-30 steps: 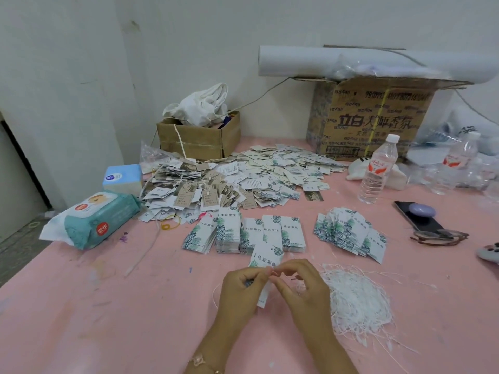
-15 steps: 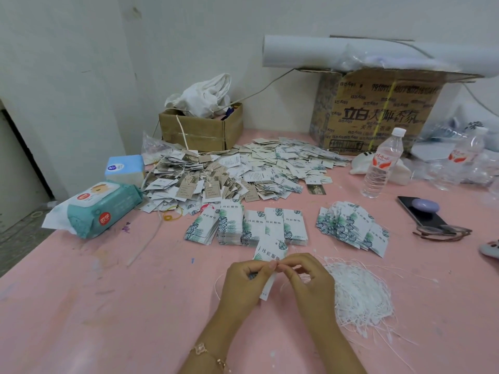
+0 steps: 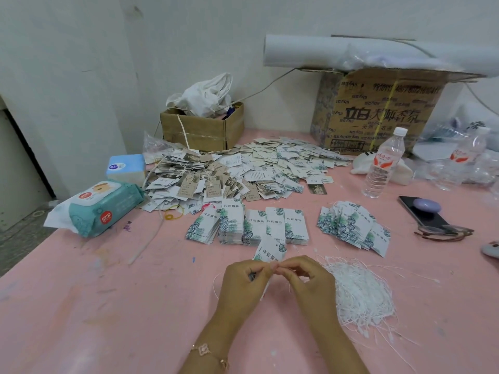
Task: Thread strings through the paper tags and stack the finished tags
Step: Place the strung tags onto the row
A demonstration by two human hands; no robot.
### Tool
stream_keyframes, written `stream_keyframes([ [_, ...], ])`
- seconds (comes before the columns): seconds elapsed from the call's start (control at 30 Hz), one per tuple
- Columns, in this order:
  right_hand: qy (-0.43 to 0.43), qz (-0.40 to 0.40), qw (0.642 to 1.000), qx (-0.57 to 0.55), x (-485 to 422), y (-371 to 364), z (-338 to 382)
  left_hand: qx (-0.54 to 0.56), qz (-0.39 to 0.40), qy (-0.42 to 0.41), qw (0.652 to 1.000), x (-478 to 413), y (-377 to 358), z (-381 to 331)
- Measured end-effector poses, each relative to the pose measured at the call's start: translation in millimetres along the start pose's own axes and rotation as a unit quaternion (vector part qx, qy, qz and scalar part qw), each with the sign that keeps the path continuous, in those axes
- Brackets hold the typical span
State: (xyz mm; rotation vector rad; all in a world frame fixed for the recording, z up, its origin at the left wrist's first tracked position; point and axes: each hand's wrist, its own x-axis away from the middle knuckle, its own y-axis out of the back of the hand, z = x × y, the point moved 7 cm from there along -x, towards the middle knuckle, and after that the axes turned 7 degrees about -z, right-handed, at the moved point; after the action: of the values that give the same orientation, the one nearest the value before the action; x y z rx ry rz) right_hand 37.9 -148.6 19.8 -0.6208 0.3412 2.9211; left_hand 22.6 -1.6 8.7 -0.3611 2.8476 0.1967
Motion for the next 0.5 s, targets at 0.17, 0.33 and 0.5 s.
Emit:
stream_keyframes([
  [0.17,-0.008,-0.081,0.996,-0.041,-4,12,3,0.085,-0.002,0.067,0.994,-1,0,1],
  [0.33,-0.063,-0.056,0.989,-0.125,-2,5,-3,0.123,0.012,0.083,0.989,-1,-5,0],
  [0.5,-0.064,-0.039,0.989,-0.125,0,1,-2,0.158,0.051,0.105,0.98,-1,-14,6],
])
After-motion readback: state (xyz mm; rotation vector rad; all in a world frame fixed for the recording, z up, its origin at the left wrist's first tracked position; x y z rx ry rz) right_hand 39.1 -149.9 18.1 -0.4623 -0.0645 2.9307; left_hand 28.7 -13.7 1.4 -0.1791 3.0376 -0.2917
